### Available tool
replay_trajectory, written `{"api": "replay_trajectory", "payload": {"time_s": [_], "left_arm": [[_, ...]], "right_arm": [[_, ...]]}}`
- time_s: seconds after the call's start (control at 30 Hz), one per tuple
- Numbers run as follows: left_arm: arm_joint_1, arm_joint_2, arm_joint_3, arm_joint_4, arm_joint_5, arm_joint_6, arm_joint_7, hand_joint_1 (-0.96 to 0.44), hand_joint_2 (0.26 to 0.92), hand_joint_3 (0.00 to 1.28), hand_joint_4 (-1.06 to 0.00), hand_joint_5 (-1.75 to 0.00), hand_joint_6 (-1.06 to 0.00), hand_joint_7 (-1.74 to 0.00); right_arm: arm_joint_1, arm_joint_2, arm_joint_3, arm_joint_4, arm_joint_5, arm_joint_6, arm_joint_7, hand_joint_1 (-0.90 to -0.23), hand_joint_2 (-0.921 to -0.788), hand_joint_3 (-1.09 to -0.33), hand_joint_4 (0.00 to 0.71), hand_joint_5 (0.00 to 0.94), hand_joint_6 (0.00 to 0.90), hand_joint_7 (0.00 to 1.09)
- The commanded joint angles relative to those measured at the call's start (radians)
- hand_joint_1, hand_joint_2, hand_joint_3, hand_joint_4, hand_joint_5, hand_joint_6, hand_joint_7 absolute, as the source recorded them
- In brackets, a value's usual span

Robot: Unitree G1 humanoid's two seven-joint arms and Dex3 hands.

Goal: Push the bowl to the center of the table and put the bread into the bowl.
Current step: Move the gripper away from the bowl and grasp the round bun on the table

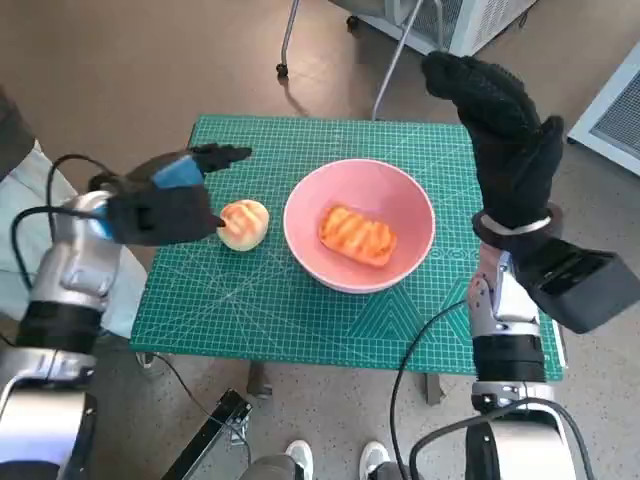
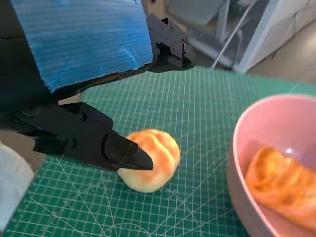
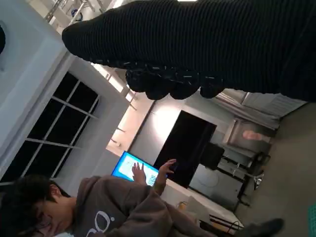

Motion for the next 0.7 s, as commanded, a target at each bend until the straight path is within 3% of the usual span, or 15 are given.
{"api": "replay_trajectory", "payload": {"time_s": [0.03,0.47,0.7], "left_arm": [[-0.047,-0.028,-0.036,0.07,0.032,-0.023,0.024,-0.15,0.828,0.0,-0.13,0.0,-0.31,-0.08],[-0.124,-0.134,-0.129,0.323,0.111,-0.053,0.129,-0.13,0.827,0.0,-0.14,0.0,-0.32,-0.07],[-0.147,-0.18,-0.174,0.417,0.158,-0.038,0.197,-0.13,0.848,0.01,-0.25,-0.05,-0.43,-0.12]], "right_arm": [[0.009,-0.014,-0.005,-0.005,0.003,0.007,0.011,-0.695,-0.921,-0.75,0.237,0.0,-0.001,0.76],[0.012,-0.025,-0.005,-0.007,-0.001,0.005,0.013,-0.699,-0.921,-0.745,0.241,0.003,-0.001,0.77],[0.016,-0.029,-0.004,-0.017,0.004,0.01,0.018,-0.693,-0.921,-0.744,0.241,0.003,-0.001,0.77]]}}
